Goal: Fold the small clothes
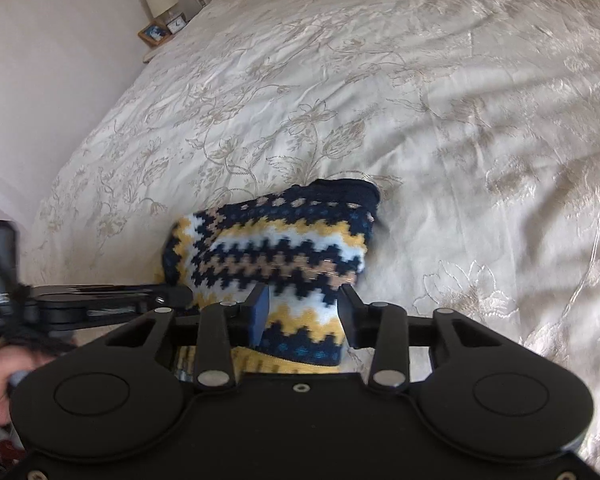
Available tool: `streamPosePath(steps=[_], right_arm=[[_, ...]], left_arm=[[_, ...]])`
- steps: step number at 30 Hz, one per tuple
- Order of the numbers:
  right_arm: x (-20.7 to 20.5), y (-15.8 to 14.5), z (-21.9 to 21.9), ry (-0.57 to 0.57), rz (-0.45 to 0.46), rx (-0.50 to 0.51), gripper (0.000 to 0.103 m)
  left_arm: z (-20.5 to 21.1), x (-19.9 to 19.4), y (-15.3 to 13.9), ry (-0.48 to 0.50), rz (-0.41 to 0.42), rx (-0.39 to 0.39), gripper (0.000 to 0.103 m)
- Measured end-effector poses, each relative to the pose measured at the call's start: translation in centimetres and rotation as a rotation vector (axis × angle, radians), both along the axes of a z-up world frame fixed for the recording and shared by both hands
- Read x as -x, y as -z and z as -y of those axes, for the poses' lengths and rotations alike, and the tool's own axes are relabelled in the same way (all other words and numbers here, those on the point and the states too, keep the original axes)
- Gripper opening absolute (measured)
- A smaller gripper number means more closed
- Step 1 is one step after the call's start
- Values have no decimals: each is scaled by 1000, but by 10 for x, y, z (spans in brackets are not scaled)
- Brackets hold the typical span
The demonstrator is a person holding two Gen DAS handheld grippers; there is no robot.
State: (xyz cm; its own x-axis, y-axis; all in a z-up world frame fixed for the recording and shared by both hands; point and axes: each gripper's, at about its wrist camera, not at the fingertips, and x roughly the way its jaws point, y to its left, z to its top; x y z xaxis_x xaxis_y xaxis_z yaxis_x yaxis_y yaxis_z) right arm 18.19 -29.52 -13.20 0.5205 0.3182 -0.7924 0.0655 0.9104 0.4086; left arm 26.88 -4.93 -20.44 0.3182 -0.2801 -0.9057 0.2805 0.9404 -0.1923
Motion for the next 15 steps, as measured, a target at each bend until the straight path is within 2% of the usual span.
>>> streamPosePath(steps=[2, 3, 4, 5, 8, 10, 13, 15], right_arm=[[-5, -1, -5, -15, 7, 7, 47], [-9, -2, -9, -30, 16, 13, 42], [-13, -3, -12, -44, 22, 19, 25], [-20, -3, -18, -61, 25, 30, 19], [-42, 7, -27, -84, 3, 51, 19], [-58, 25, -31, -84, -61, 84, 18], [-76, 57, -31, -91, -146, 123, 6], [-80, 68, -31, -94, -147, 129, 5]], left_arm=[[-10, -4, 5, -2, -10, 32, 29], [-12, -4, 5, 0, -13, 45, 29], [-14, -4, 5, 7, -14, 50, 29], [-15, -3, 5, 17, -10, 52, 29], [-19, -3, 7, 22, -6, 76, 29], [-22, -3, 9, 14, -12, 95, 29], [-23, -7, 13, 18, -19, 110, 29], [-23, -8, 14, 26, -19, 113, 29]])
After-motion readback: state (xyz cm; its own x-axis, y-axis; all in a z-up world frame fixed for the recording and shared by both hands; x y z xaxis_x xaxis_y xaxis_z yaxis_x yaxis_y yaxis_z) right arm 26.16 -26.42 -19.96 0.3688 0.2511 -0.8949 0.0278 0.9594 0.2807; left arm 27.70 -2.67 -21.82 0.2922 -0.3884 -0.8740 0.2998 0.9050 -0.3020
